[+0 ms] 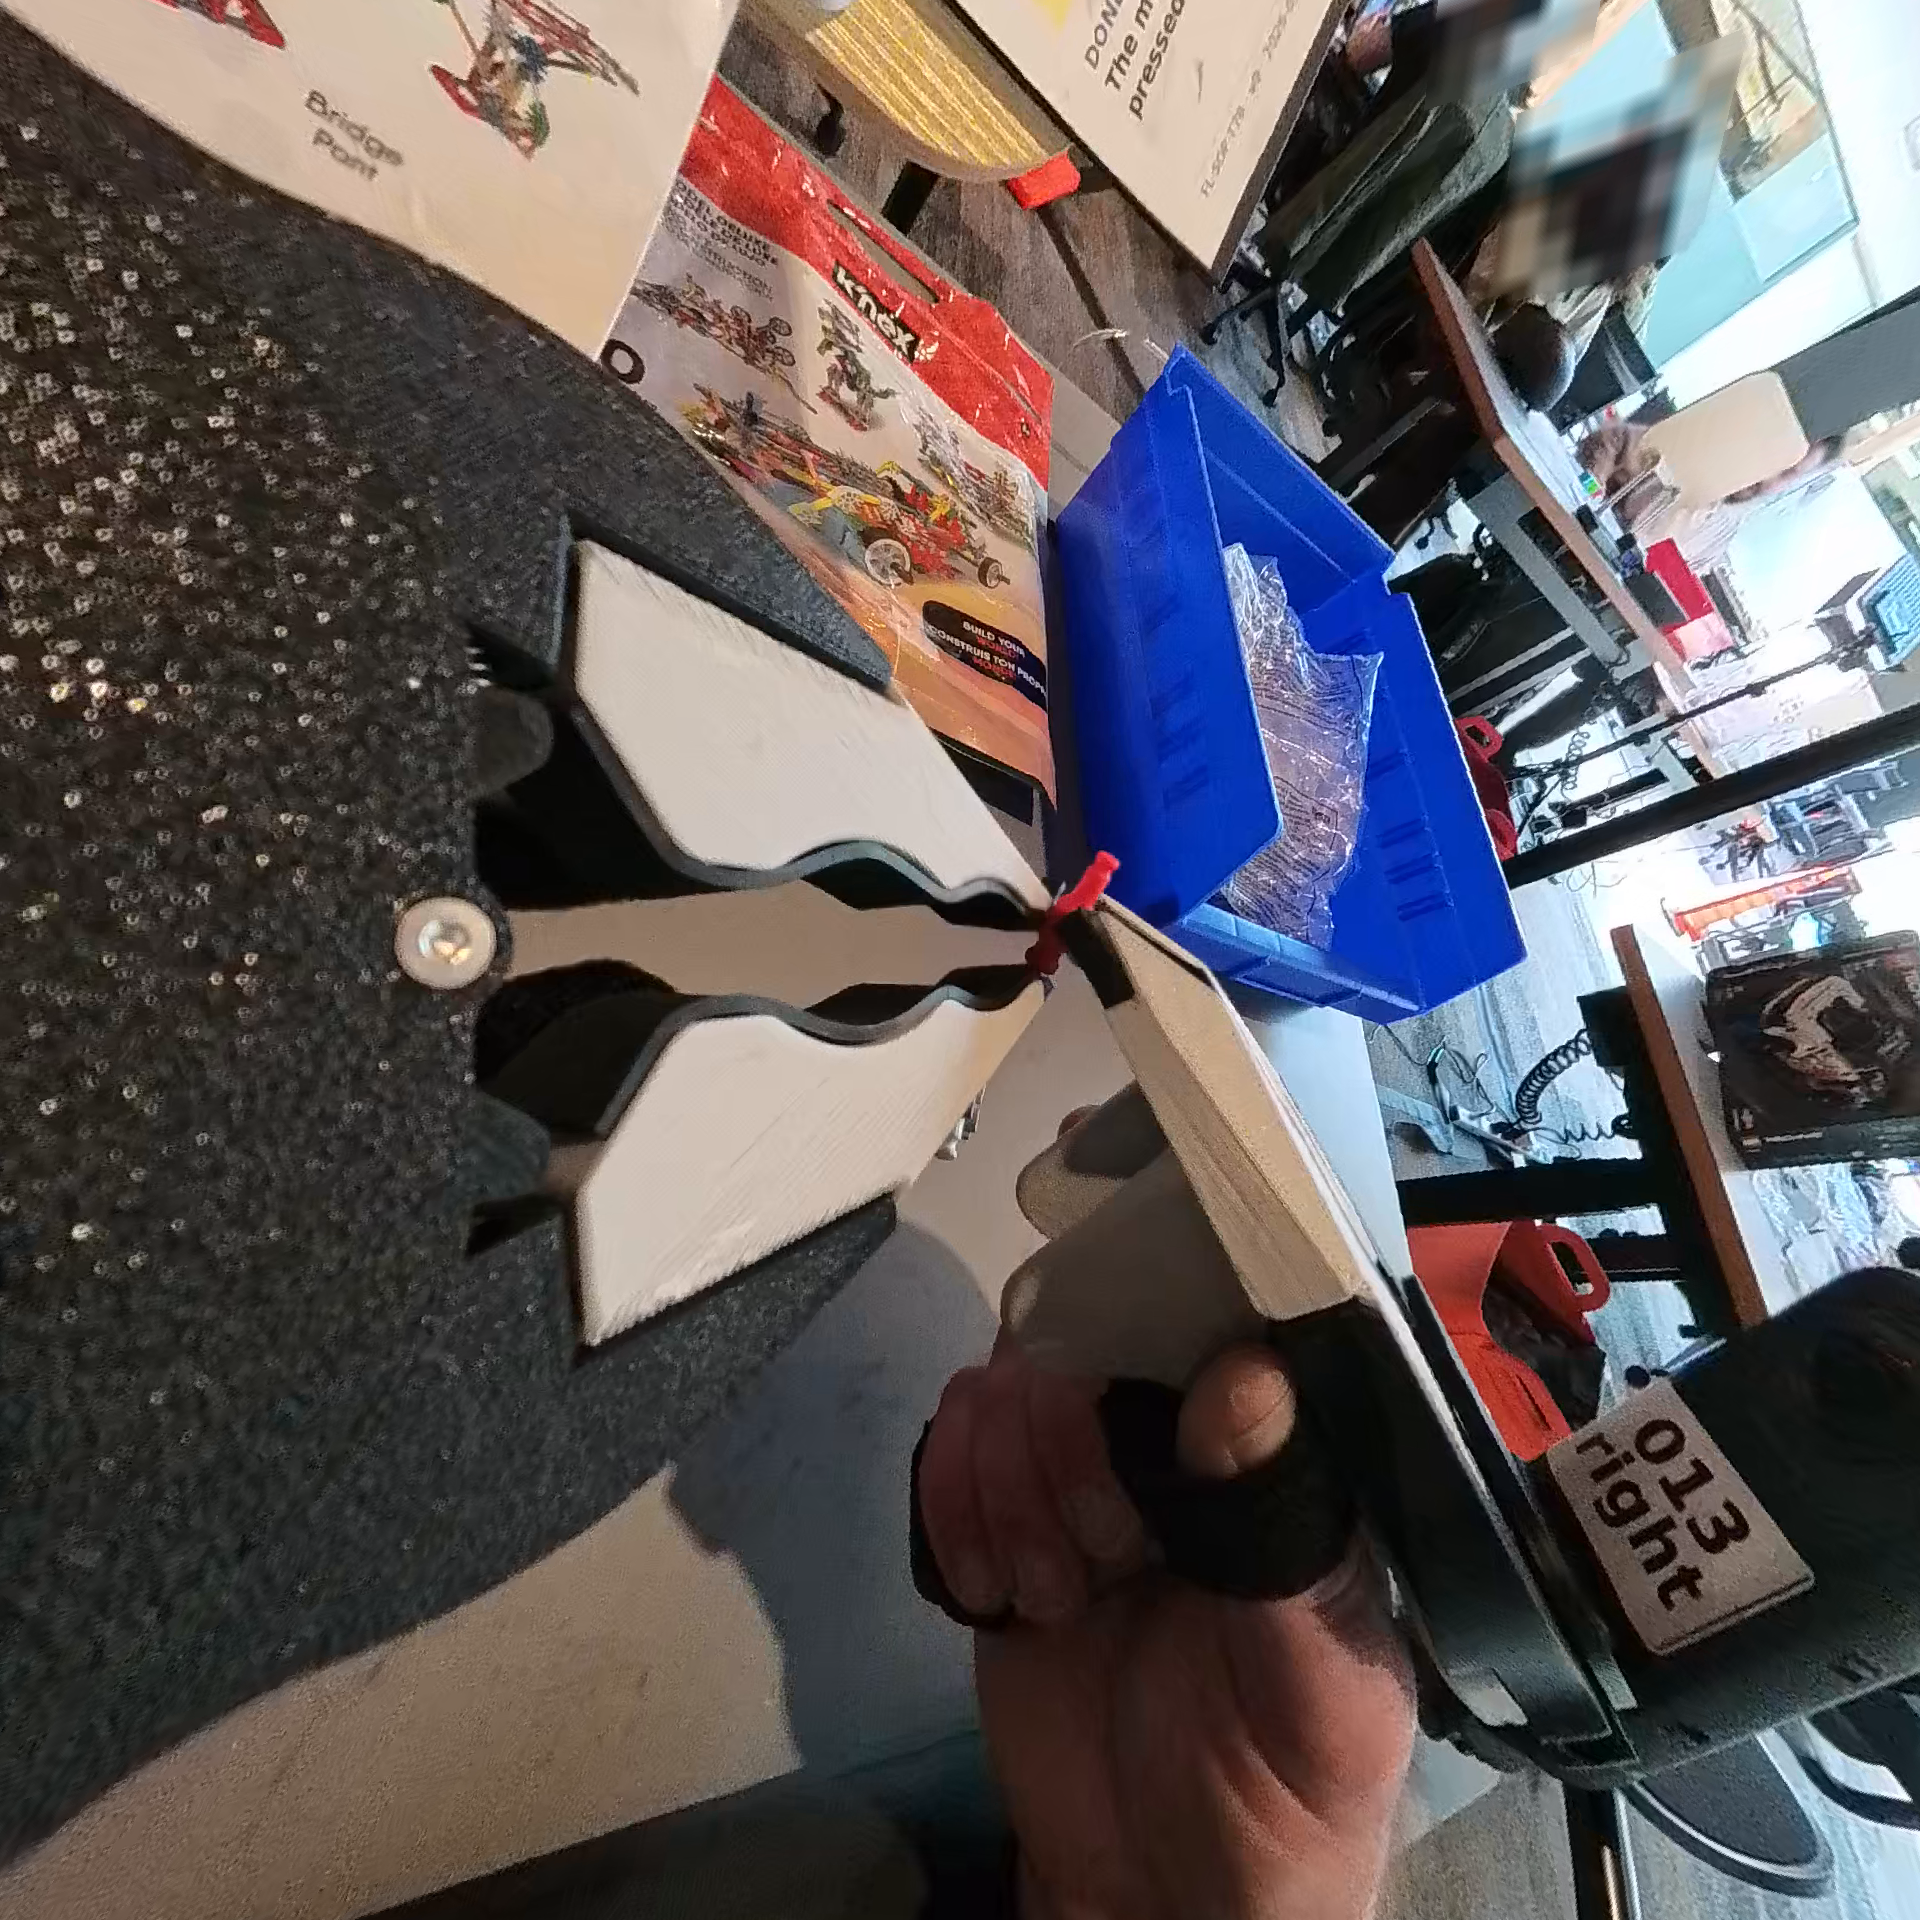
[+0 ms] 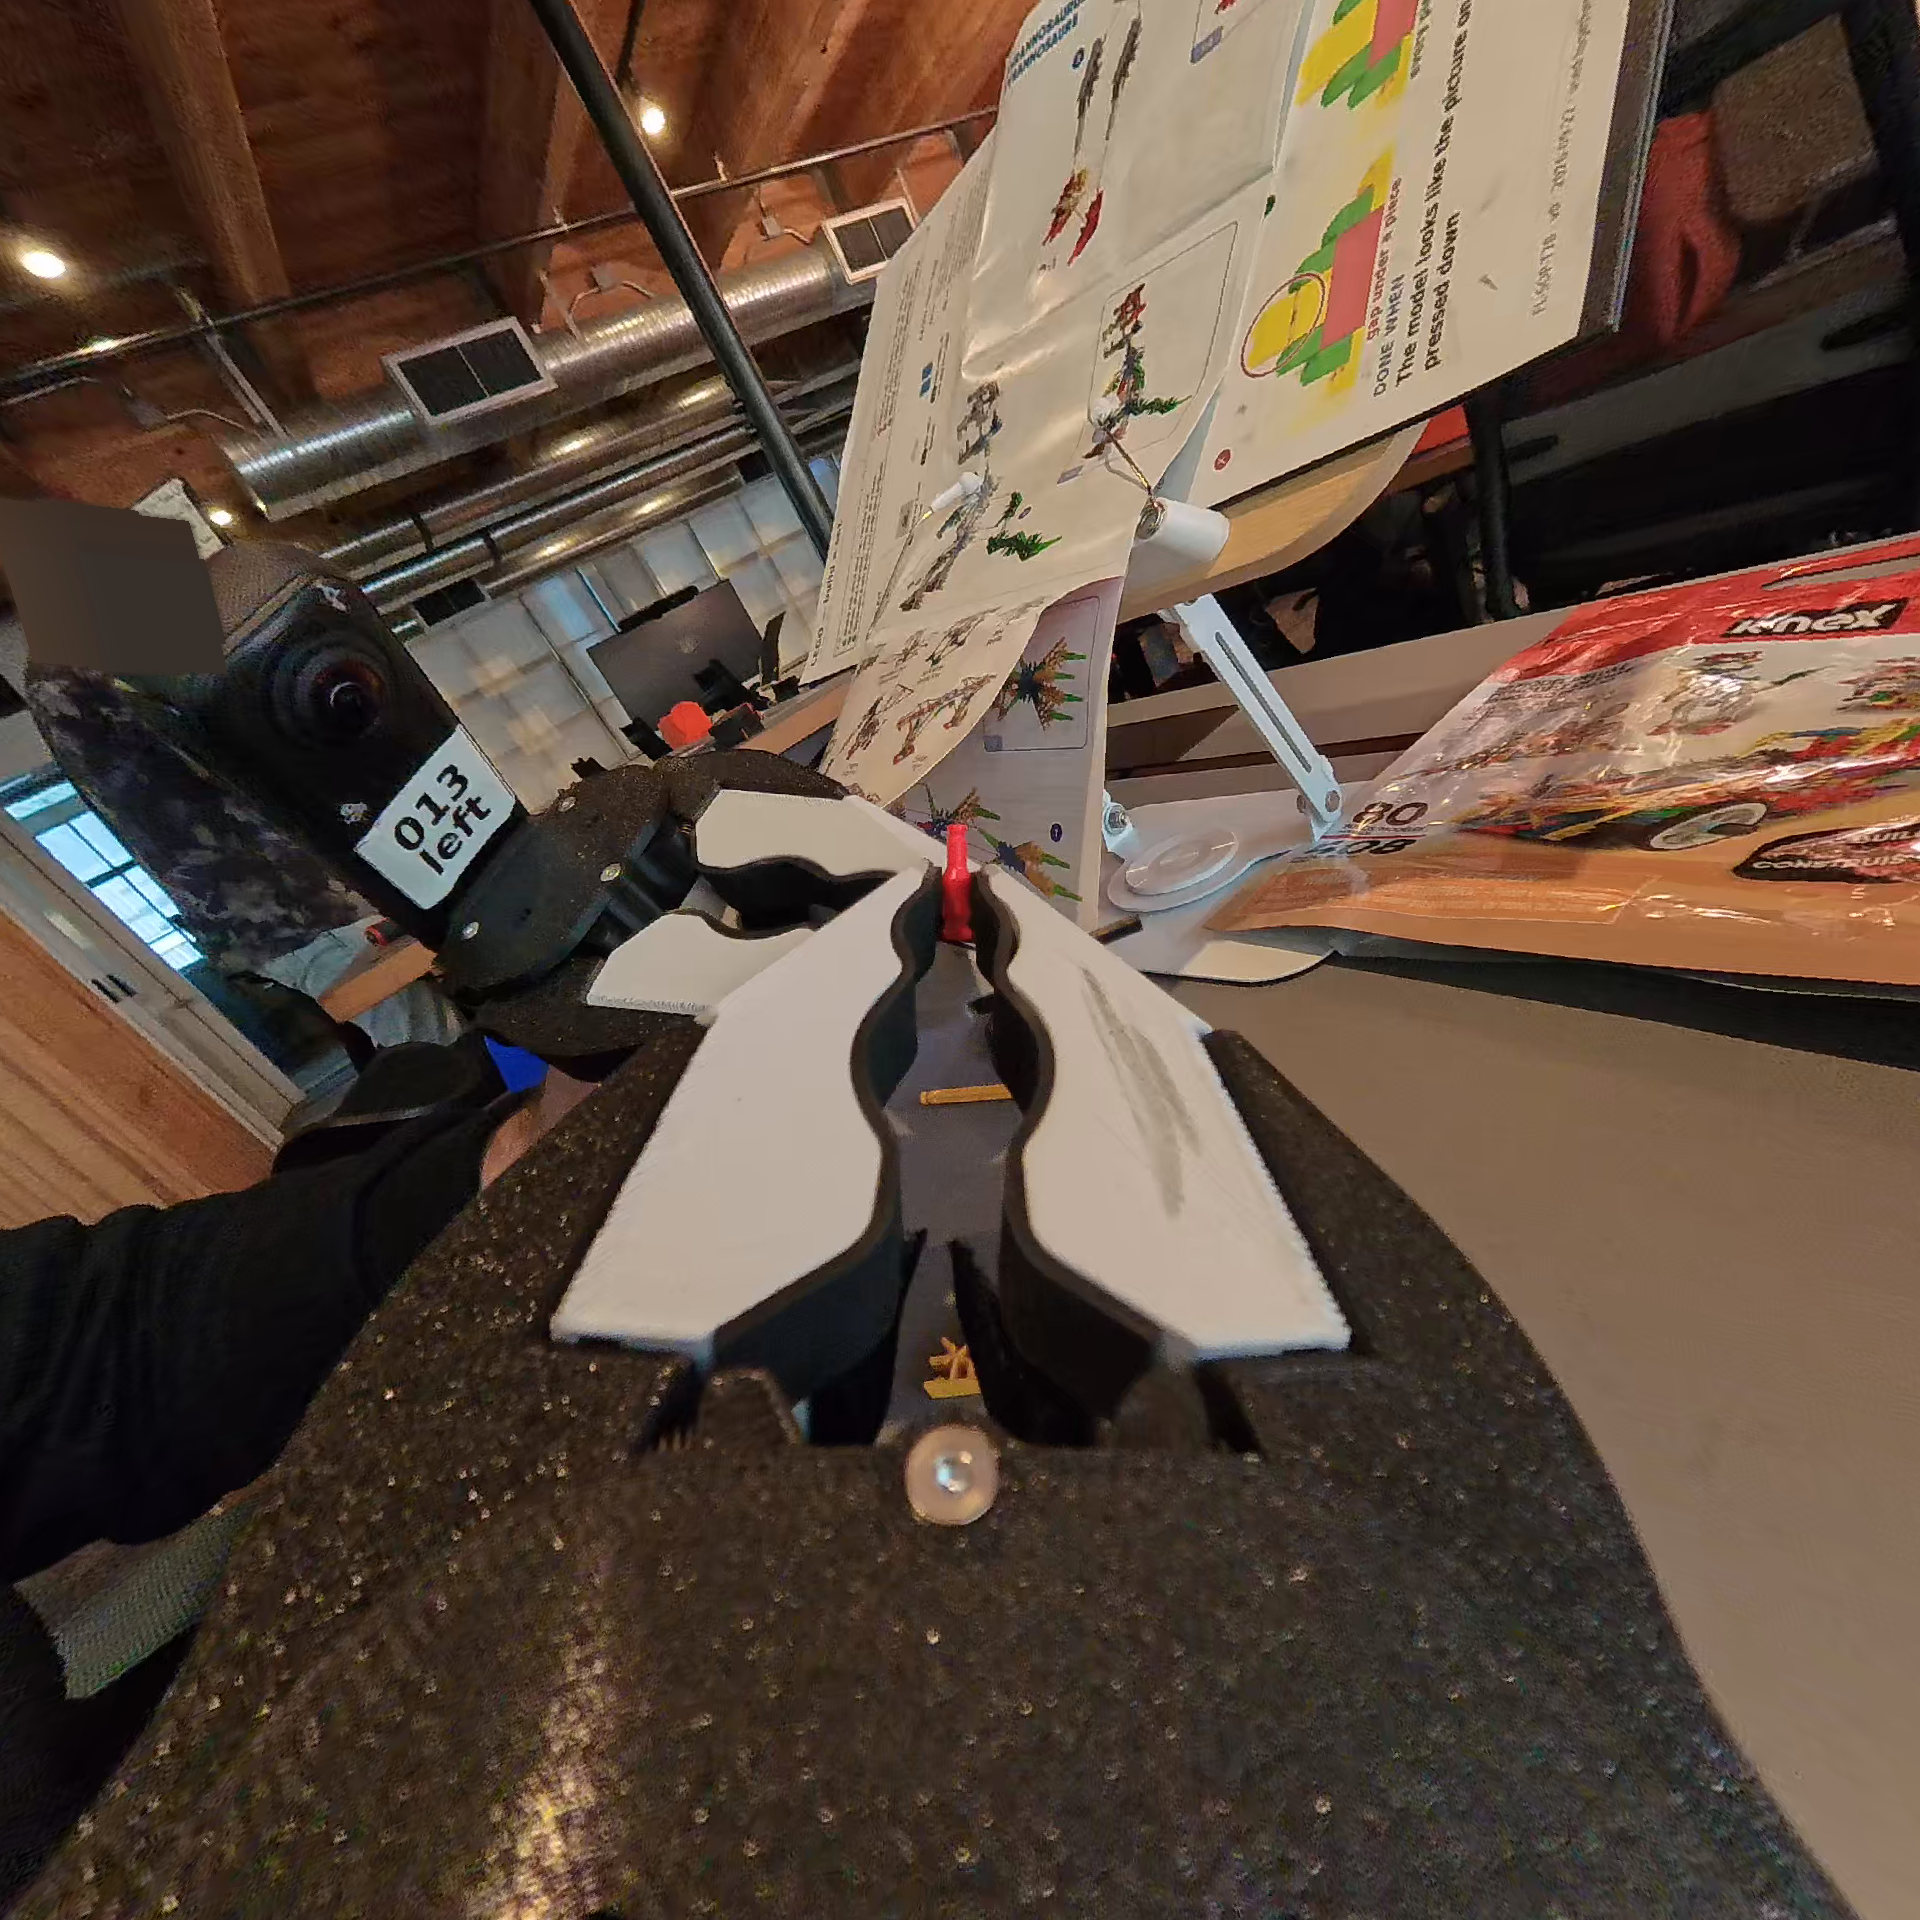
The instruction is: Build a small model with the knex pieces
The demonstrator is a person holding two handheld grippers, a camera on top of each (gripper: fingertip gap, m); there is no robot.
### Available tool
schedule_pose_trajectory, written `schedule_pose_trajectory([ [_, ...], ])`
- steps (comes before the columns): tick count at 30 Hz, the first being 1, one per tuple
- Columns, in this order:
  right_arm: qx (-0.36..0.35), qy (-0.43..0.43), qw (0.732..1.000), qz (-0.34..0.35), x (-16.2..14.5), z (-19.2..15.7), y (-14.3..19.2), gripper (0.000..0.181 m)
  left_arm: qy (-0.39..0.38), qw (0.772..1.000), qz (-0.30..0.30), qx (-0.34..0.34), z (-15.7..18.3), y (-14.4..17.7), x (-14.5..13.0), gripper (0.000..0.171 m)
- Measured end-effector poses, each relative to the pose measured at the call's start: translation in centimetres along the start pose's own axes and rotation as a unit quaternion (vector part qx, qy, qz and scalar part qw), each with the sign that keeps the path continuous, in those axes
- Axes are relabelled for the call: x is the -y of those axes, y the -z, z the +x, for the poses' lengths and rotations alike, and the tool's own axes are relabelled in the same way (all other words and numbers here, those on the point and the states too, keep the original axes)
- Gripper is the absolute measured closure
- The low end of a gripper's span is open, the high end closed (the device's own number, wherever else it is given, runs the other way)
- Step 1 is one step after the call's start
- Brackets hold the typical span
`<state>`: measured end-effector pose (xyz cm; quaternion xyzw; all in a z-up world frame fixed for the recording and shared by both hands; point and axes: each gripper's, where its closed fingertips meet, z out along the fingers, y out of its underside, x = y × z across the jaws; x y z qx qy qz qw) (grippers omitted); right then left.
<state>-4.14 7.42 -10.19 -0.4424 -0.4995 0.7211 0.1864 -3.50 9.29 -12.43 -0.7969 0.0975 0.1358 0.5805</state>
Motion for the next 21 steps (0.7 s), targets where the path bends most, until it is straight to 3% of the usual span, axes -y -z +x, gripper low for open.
schedule_pose_trajectory([
  [8,-0.004,0.005,1.0,-0.002,-0.01,0.11,0.46,0.177,0.009,1.0,0.006,-0.016,-0.02,0.14,-0.11,0.171],
  [11,-0.007,0.015,1.0,-0.01,-0.32,0.09,0.34,0.177,0.015,1.0,0.013,-0.021,0.12,0.07,0.21,0.157],
  [21,-0.015,0.043,0.999,-0.027,-0.55,0.14,0.48,0.176,0.001,1.0,0.007,-0.019,0.1,0.05,0.15,0.169],
])
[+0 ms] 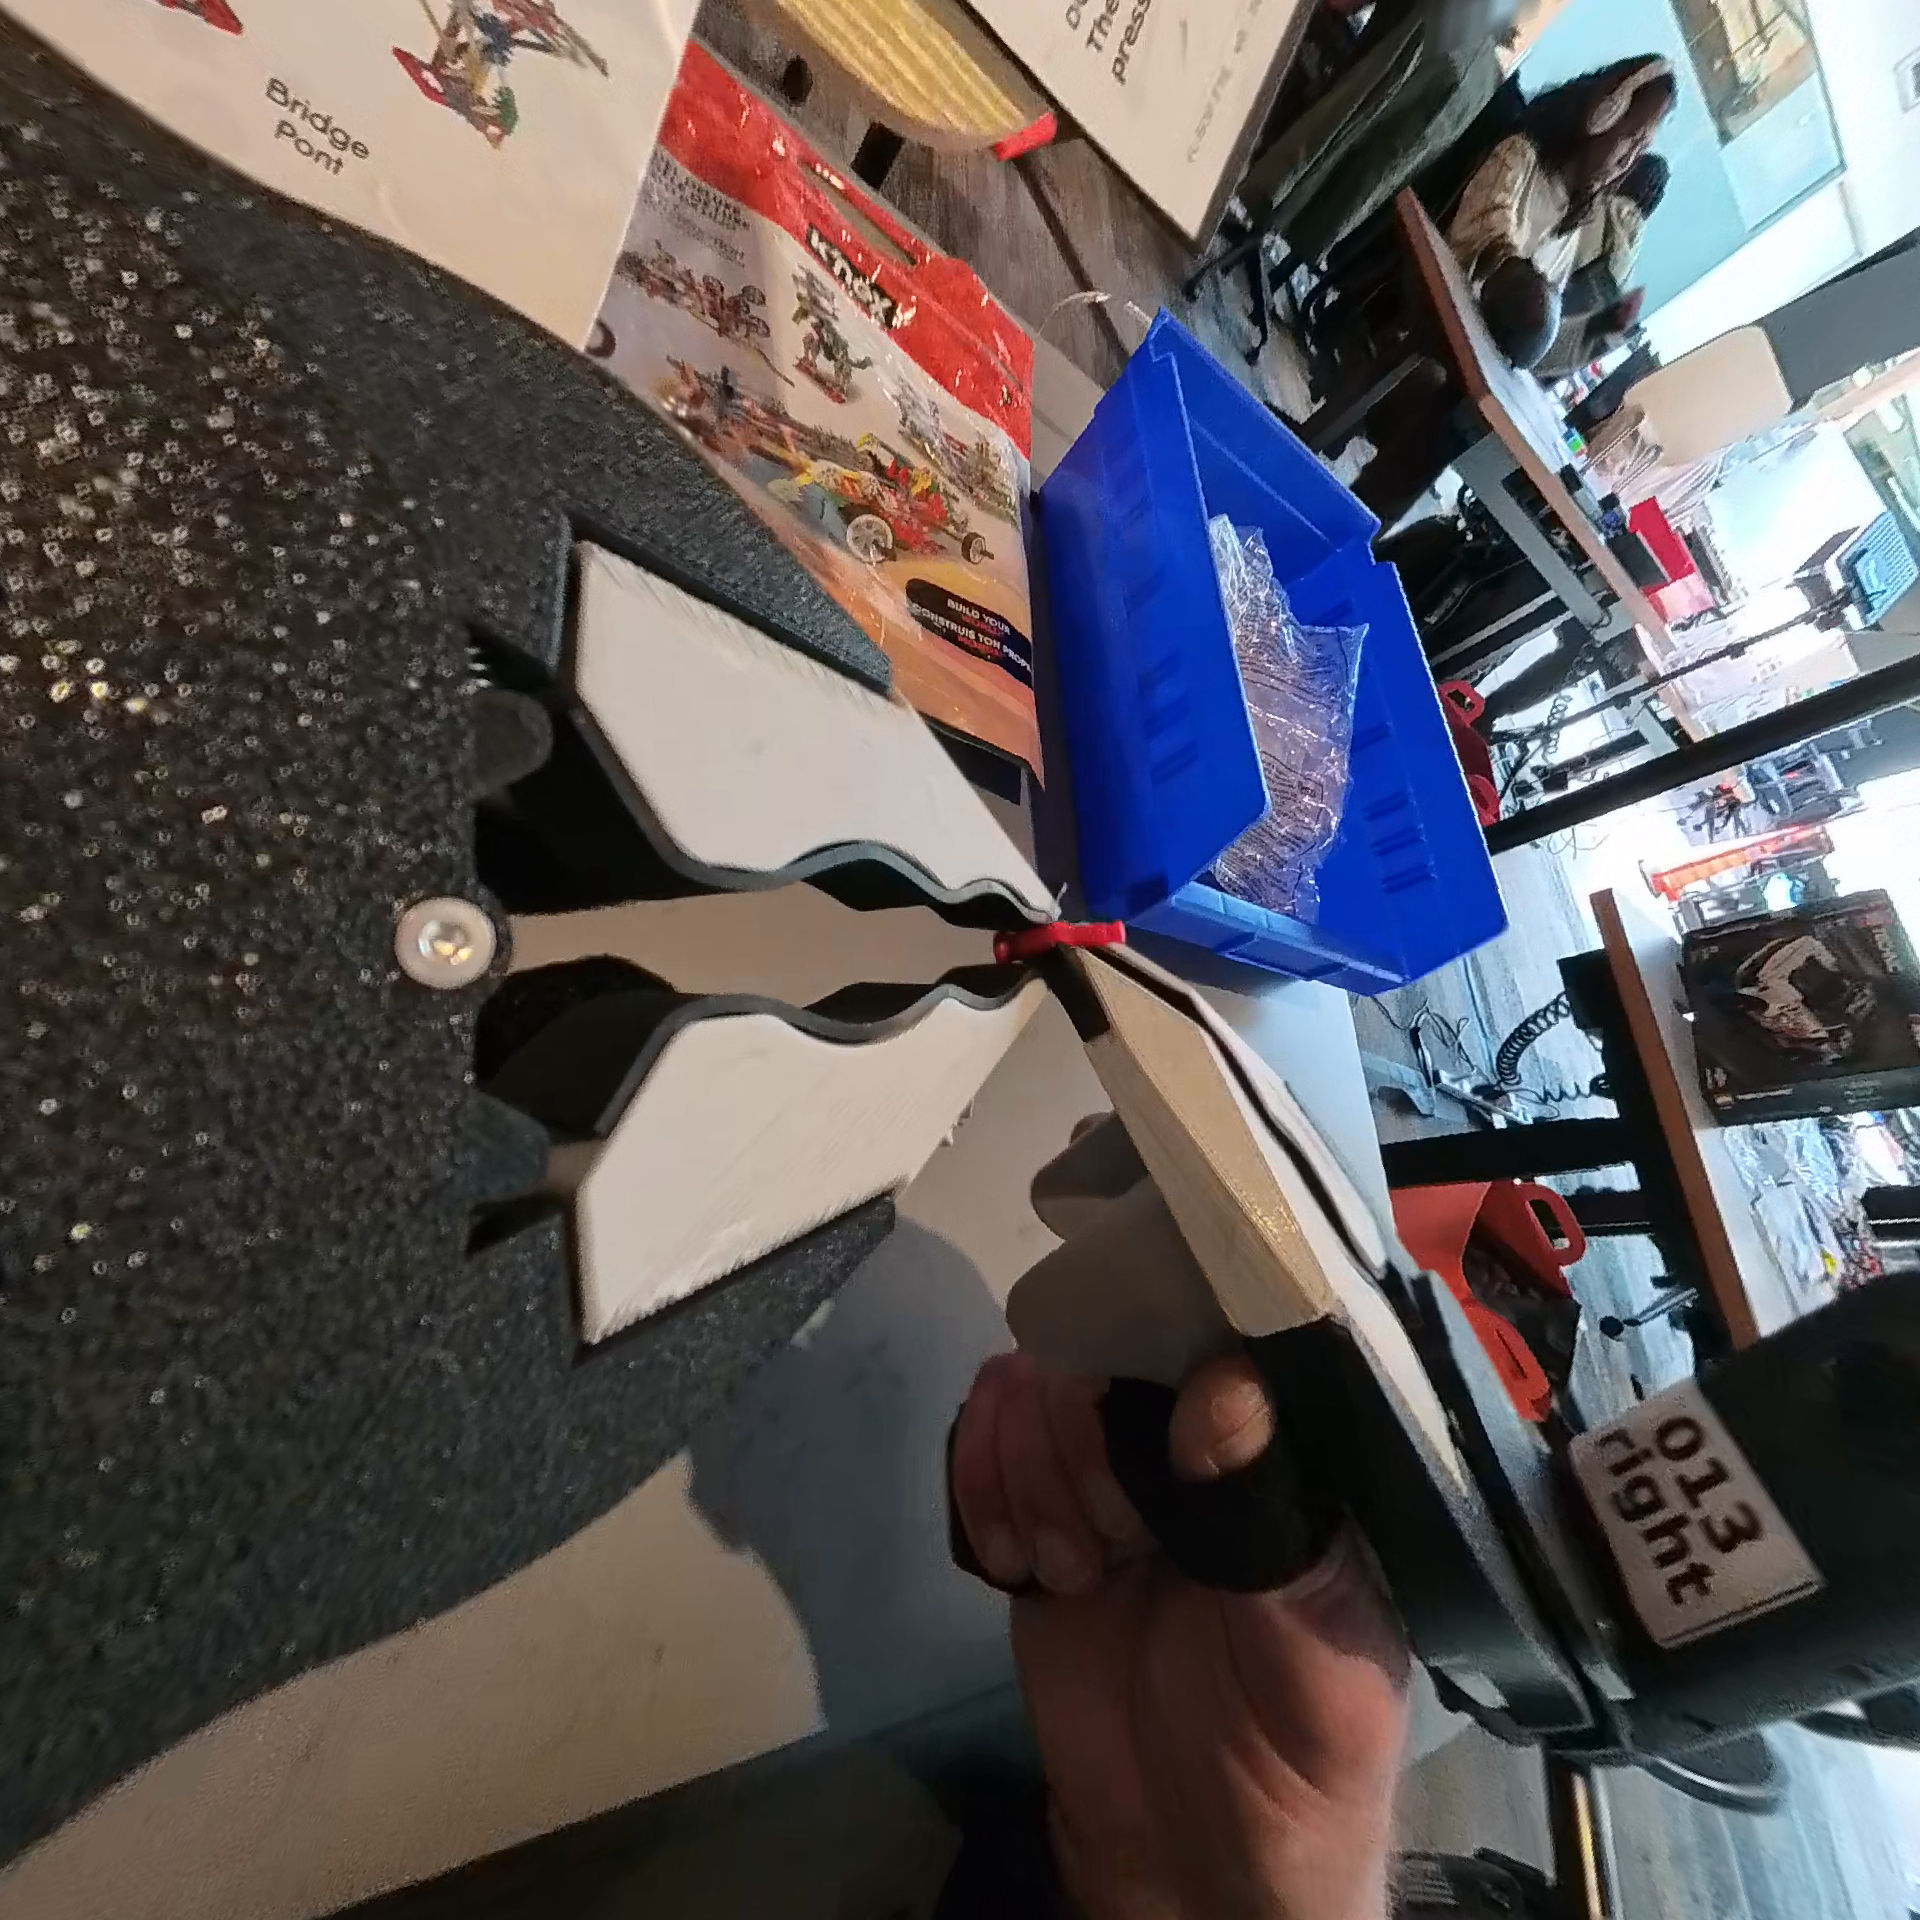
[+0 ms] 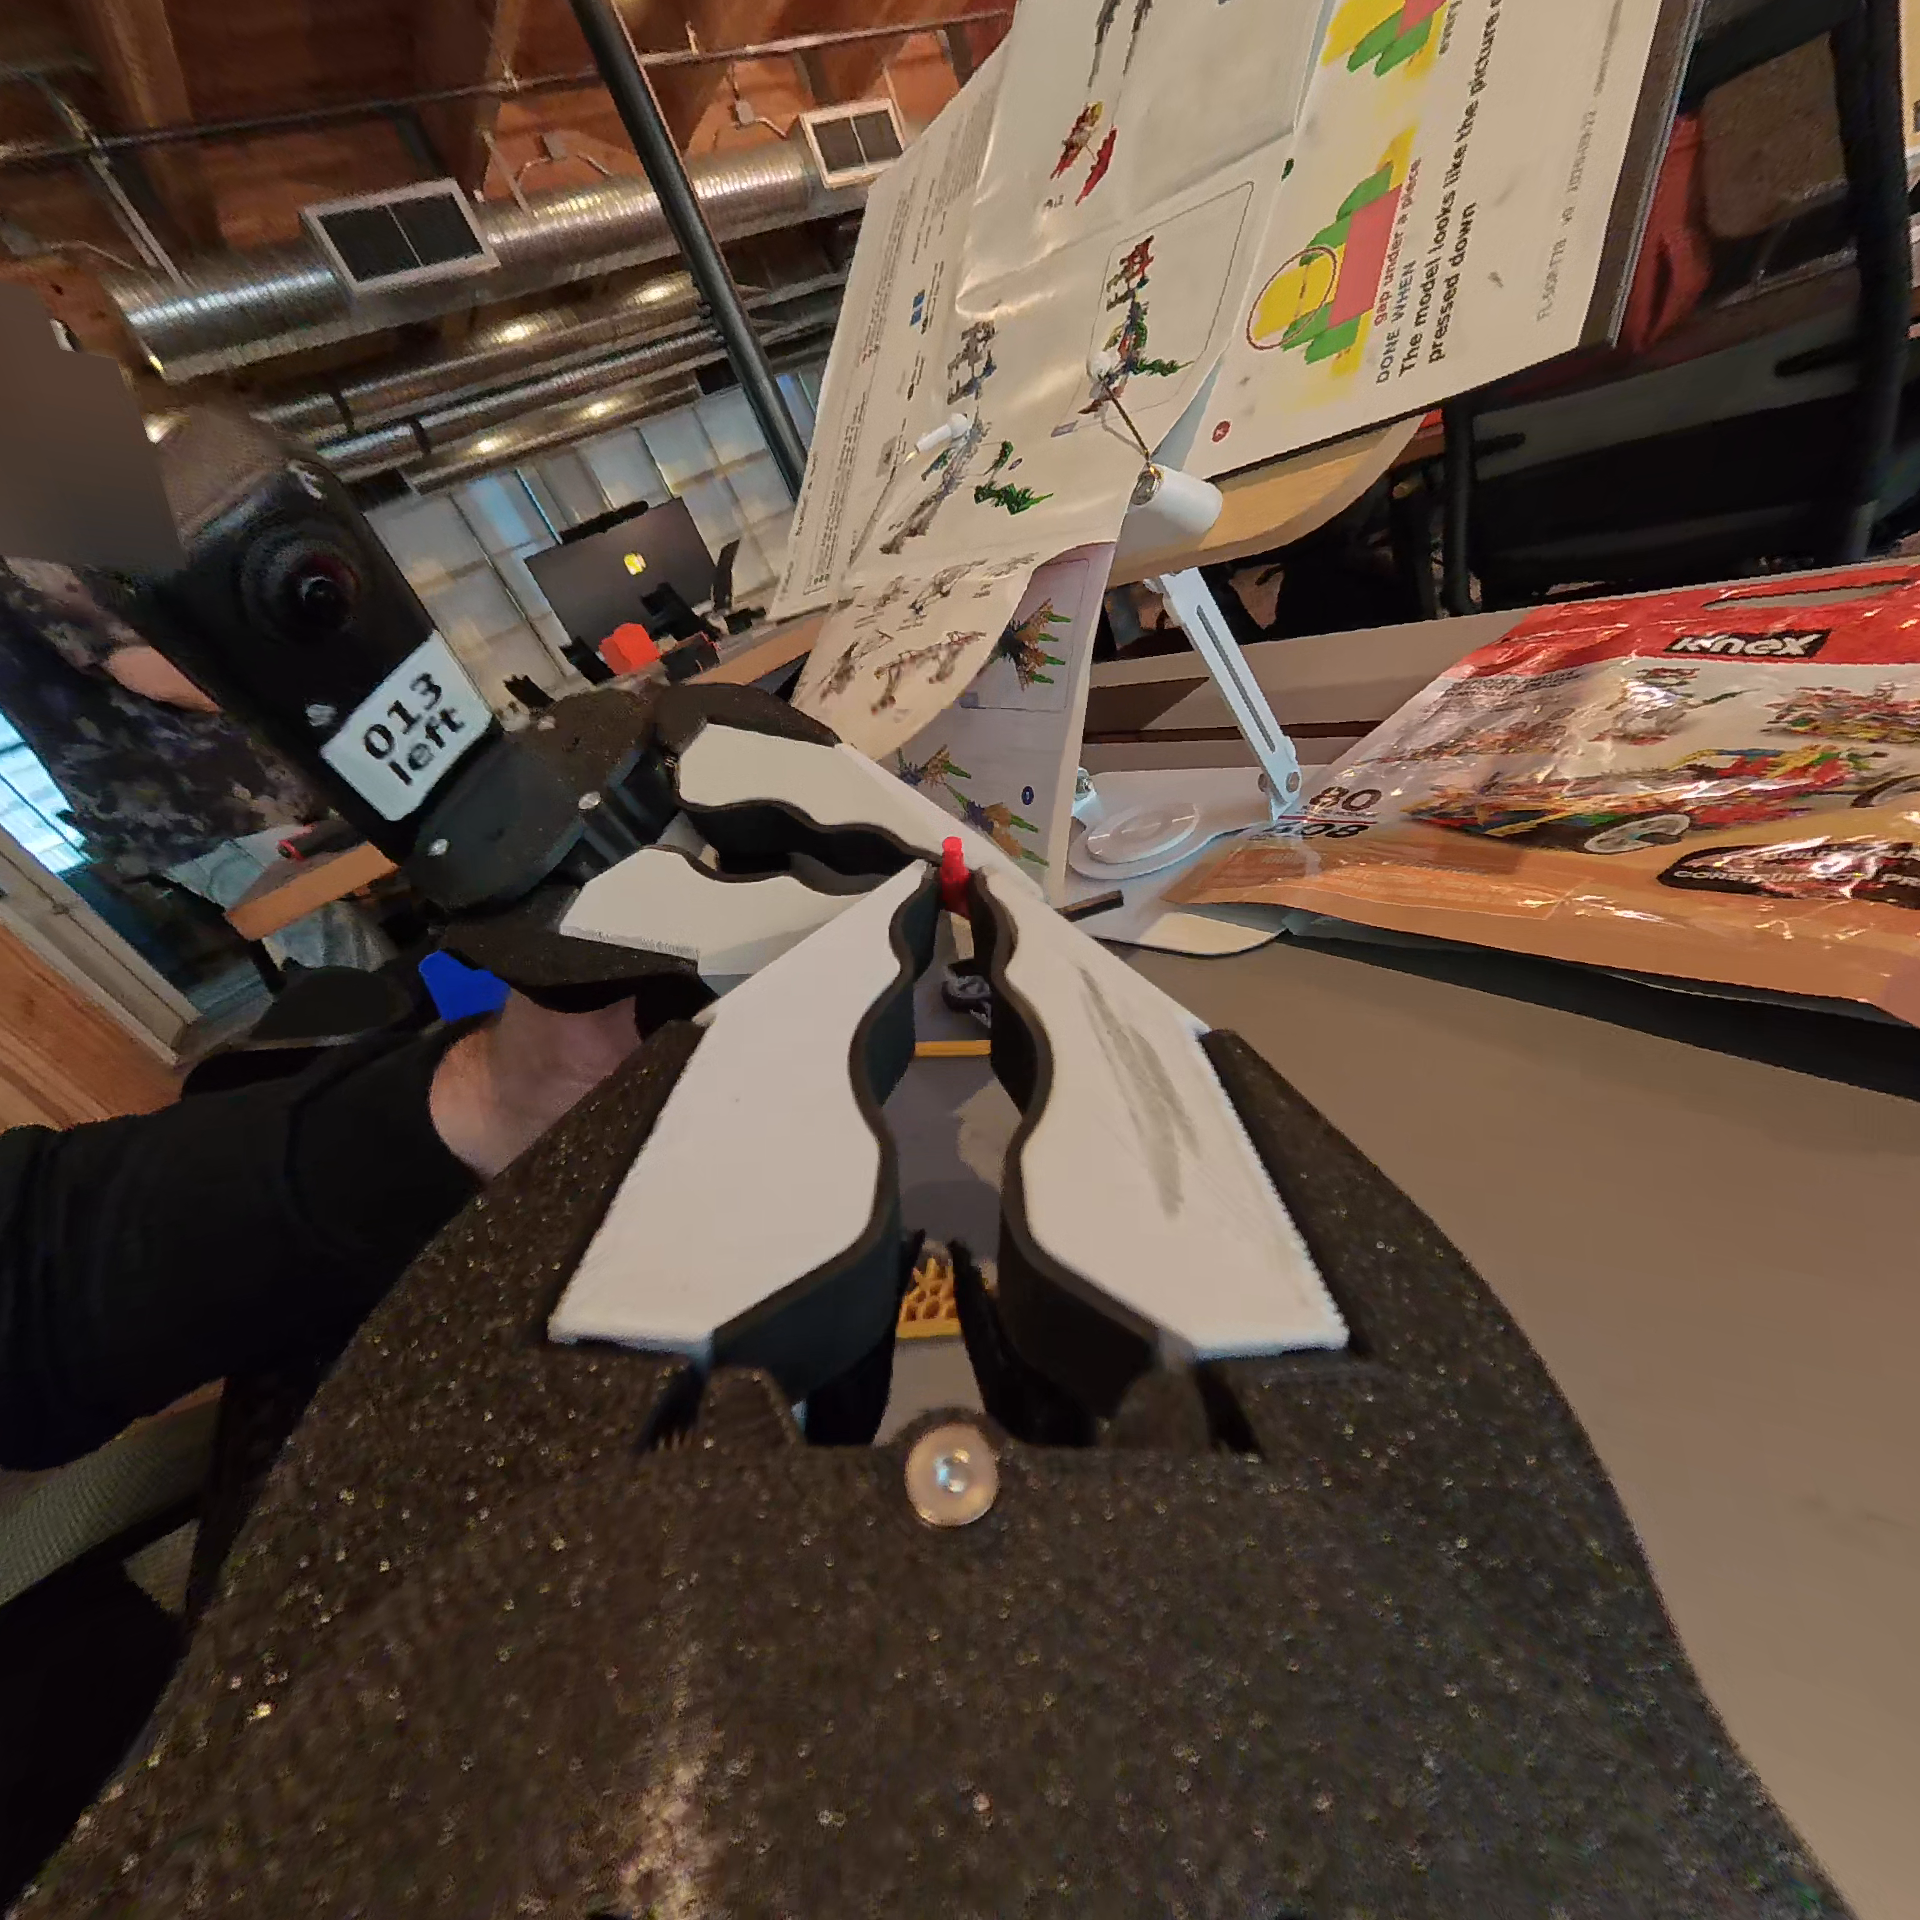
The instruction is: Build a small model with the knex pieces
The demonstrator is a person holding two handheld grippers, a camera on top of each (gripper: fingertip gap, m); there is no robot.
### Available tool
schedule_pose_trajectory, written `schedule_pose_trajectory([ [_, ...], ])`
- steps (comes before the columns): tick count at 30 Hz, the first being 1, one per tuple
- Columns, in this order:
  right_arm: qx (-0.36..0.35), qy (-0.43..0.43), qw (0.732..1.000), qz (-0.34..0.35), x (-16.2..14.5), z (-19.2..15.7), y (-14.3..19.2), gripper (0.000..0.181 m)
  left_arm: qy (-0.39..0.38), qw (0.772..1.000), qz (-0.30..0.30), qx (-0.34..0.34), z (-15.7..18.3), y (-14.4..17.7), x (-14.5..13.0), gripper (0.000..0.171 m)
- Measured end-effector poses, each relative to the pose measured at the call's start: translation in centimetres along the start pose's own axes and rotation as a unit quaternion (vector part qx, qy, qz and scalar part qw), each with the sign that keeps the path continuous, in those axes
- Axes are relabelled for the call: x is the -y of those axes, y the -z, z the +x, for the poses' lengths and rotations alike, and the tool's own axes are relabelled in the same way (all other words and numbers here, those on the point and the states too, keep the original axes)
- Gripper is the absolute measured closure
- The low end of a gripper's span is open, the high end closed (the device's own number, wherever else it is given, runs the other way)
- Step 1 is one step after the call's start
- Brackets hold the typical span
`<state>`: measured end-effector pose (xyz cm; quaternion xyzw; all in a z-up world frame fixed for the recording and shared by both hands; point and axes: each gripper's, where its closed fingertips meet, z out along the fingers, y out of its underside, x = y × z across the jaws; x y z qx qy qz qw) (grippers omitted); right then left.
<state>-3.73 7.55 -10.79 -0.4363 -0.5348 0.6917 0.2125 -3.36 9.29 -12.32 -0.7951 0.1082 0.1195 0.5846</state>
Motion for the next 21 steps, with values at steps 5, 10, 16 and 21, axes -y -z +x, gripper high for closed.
schedule_pose_trajectory([
  [5,-0.017,0.062,0.996,-0.058,-0.5,0.1,0.6,0.17,-0.075,0.997,-0.027,0.017,0.3,-0.2,-0.4,0.169],
  [10,-0.013,0.103,0.987,-0.121,-1.6,0.3,1.4,0.175,-0.167,0.984,-0.063,0.014,1.5,-0.9,-1.3,0.169],
  [16,-0.012,0.139,0.97,-0.201,-2.8,0.8,2.9,0.178,-0.184,0.98,-0.078,-0.01,3.0,-1.8,-2.0,0.169],
  [21,-0.012,0.141,0.972,-0.185,-1.9,0.9,3.7,0.179,-0.174,0.983,-0.062,-0.013,2.9,-1.6,-1.0,0.154],
])
